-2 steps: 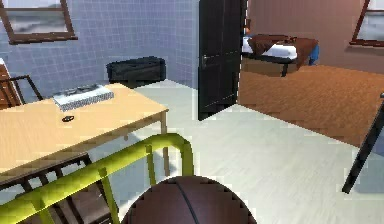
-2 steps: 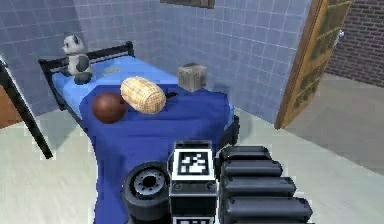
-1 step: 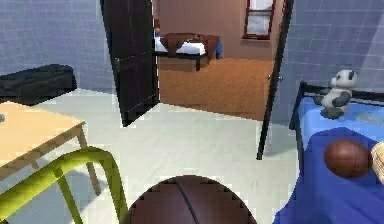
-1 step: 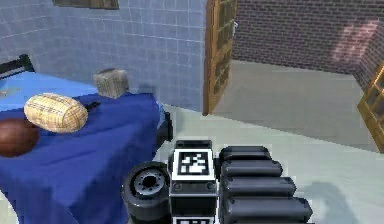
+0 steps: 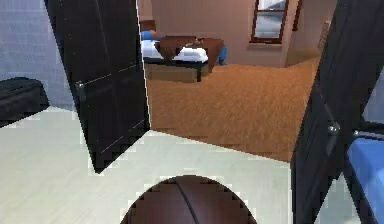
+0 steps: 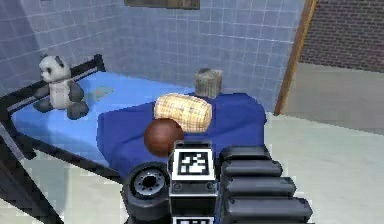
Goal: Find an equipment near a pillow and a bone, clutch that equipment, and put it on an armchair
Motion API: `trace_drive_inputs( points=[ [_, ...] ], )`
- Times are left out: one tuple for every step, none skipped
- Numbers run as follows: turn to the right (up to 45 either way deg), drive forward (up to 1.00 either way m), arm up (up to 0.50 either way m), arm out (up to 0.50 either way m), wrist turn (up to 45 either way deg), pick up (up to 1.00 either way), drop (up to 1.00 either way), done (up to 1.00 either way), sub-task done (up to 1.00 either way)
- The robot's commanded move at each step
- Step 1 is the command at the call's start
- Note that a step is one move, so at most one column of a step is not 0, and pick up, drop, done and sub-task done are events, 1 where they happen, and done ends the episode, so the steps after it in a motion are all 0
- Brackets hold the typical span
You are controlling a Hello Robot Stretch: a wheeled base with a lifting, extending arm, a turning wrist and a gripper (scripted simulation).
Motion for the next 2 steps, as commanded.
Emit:
trace_drive_inputs(
  points=[
    [18.0,0.0,0.0,0.0,0.0,0.0,0.0,0.0,0.0],
    [0.0,1.0,0.0,0.0,0.0,0.0,0.0,0.0,0.0]
  ],
)
